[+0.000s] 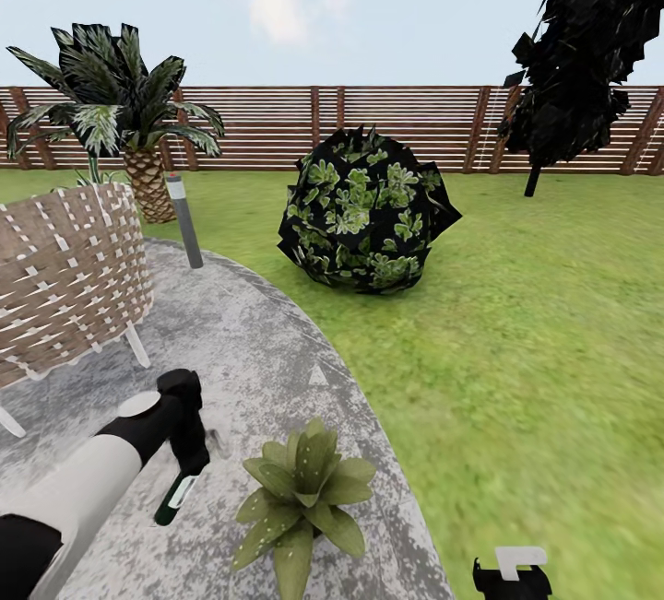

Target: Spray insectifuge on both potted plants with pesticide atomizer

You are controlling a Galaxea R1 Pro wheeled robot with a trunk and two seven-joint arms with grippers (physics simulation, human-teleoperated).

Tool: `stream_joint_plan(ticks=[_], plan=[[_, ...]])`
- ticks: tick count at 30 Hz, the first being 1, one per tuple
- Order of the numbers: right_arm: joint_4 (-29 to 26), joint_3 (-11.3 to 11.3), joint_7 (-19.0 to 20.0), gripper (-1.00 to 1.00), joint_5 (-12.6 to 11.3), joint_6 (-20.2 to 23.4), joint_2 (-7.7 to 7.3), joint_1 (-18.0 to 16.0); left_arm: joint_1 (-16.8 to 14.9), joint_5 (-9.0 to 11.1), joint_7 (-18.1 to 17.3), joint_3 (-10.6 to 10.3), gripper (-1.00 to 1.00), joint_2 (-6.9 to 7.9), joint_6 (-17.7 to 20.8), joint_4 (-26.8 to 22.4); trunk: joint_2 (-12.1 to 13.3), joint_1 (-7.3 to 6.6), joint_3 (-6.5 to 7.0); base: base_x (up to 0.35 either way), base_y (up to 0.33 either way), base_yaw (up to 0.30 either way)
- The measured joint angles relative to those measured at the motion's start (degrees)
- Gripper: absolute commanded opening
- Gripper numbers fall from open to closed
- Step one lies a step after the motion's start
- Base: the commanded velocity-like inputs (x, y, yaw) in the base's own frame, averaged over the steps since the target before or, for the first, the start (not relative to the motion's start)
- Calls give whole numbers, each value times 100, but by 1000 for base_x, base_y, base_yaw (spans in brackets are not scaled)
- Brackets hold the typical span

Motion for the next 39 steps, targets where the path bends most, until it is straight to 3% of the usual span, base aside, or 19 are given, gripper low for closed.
stream_joint_plan(ticks=[3,5,9,12,16,24,30,35,39], plan=[[0,0,0,100,-5,0,-3,0,3,0,1,-6,-100,-92,-2,8,0,0,0,0,0,0],[0,2,0,100,-6,0,2,0,390,-6,14,-8,-100,-33,-19,14,0,1,-1,0,0,0],[-3,1,0,100,-17,0,19,0,445,-10,16,20,-100,-16,-31,-55,0,0,0,0,0,0],[-8,0,0,100,-17,0,17,0,394,-45,17,409,-100,-61,-17,-95,0,0,0,0,0,0],[-9,0,0,100,-23,0,17,0,360,-88,18,542,-100,-88,-20,-105,-79,43,-38,0,0,0],[-9,-1,0,100,-24,0,14,0,384,-102,18,512,-100,-55,-26,-103,-400,219,-244,0,0,0],[-9,0,0,100,-18,0,15,0,439,-108,26,519,-100,174,-43,-93,-640,351,-381,0,0,0],[-5,0,0,100,-17,0,14,0,448,-196,465,501,-100,176,-20,-93,-642,351,-383,20,23,0],[-2,0,2,100,-17,2,14,1,448,-288,556,525,-100,144,-17,-93,-642,350,-383,139,156,0]])
